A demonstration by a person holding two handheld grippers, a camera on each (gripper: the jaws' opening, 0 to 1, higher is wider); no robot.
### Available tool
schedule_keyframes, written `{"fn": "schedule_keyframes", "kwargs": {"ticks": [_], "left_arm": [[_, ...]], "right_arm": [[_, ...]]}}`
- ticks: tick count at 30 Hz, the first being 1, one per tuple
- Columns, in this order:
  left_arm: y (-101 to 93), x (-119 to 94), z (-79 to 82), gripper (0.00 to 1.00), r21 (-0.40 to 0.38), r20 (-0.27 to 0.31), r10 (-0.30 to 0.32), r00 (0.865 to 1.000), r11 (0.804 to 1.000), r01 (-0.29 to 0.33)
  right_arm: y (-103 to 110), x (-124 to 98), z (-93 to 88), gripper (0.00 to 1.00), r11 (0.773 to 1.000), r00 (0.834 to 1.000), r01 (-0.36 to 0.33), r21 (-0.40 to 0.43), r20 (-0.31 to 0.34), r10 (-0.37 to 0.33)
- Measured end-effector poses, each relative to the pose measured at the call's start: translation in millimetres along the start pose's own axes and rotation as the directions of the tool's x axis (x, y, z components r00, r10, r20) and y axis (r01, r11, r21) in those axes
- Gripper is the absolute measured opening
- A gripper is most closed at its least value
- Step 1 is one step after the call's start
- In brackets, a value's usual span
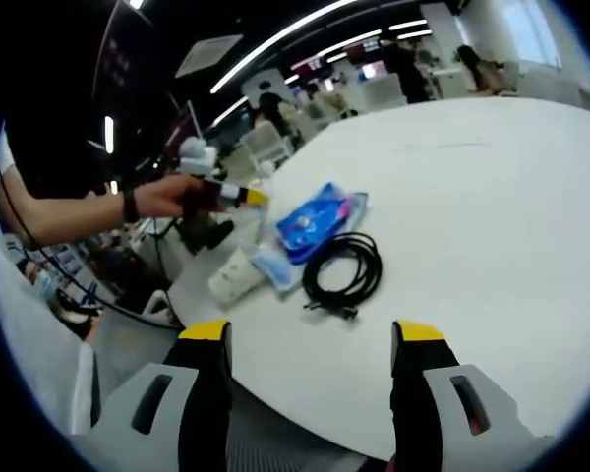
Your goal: Arrange the tabletop items into an orderly group along one side of the table until the central work area is clear of visible clutter.
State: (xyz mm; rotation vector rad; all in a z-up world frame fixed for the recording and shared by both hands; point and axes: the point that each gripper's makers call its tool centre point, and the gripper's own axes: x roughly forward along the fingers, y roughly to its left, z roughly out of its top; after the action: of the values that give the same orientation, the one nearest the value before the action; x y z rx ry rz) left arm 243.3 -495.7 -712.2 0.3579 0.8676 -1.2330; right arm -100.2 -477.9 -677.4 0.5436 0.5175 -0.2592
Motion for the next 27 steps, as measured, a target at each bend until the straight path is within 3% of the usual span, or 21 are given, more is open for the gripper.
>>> {"fn": "schedule_keyframes", "kwargs": {"ticks": [27], "left_arm": [[1.3, -41.5, -13.3, 0.37, 0.016, 0.068, 0.024, 0.997, 1.0, -0.025]], "right_arm": [[13.4, 10.8, -1.3, 0.64, 0.999, 0.999, -0.037, -0.018, -0.011, 0.036]]}}
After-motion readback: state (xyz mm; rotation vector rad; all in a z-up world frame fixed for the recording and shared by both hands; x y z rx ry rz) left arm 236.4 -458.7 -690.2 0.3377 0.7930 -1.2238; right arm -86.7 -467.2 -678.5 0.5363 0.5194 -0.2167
